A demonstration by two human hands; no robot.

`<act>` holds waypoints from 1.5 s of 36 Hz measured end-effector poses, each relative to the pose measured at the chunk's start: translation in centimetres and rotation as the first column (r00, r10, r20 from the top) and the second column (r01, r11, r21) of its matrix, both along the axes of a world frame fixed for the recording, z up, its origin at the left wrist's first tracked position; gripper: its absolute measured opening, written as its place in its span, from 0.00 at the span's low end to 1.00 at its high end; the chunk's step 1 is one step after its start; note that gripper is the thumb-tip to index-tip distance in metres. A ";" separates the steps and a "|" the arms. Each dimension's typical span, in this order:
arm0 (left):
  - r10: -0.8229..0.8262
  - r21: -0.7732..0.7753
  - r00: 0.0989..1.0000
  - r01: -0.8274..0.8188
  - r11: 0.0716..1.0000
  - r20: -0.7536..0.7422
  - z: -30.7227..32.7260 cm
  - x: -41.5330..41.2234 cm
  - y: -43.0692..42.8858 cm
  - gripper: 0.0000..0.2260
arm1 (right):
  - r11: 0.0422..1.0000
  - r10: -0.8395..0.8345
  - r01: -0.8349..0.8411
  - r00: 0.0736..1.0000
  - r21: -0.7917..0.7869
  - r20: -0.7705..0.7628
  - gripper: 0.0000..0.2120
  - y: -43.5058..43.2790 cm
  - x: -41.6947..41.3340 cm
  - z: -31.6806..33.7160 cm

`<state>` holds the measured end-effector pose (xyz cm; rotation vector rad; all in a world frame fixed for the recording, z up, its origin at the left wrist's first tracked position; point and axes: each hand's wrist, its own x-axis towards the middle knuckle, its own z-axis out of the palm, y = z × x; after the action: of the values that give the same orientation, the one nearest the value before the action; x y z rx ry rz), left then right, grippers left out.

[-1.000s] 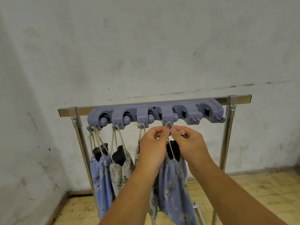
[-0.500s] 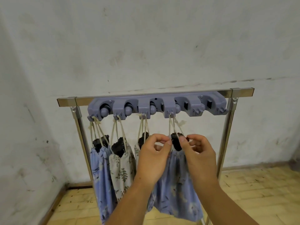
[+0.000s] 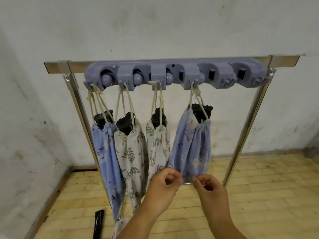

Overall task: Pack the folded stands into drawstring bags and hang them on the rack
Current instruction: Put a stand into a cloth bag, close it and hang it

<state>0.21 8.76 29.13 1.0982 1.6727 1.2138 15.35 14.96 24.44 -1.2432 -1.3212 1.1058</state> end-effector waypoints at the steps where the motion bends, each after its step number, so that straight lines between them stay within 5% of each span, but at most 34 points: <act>1: -0.025 -0.047 1.000 0.025 0.999 -0.005 -1.1 -0.4 -0.3 0.06 | 1.000 0.004 -0.004 1.000 -0.029 0.012 0.09 -0.3 -0.1 -1.2; 17: -0.132 -0.230 0.990 0.116 0.966 -0.055 -11.5 -6.9 -1.8 0.03 | 0.958 0.131 -0.094 0.984 -0.269 0.123 0.07 -3.6 -1.7 -10.8; 39: 0.106 -0.596 0.987 -0.156 0.788 -0.118 -38.6 -12.6 -8.4 0.03 | 0.830 0.372 -0.175 0.881 -0.529 0.292 0.02 -8.3 1.1 -30.4; 47: -0.021 -0.681 0.970 -0.156 0.716 -0.244 -46.0 -13.5 -9.5 0.19 | 0.782 0.466 -0.169 0.798 -0.600 0.381 0.03 -9.0 4.2 -36.4; 54: -0.223 -0.658 0.816 -0.234 0.716 -0.533 -49.5 -14.8 -8.4 0.30 | 0.748 0.503 -0.134 0.752 -0.650 0.425 0.03 -7.5 6.3 -39.4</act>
<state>-14.61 0.33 -20.33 0.9912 2.3205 0.1071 21.69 7.48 -14.96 -1.9768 -1.7925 1.5471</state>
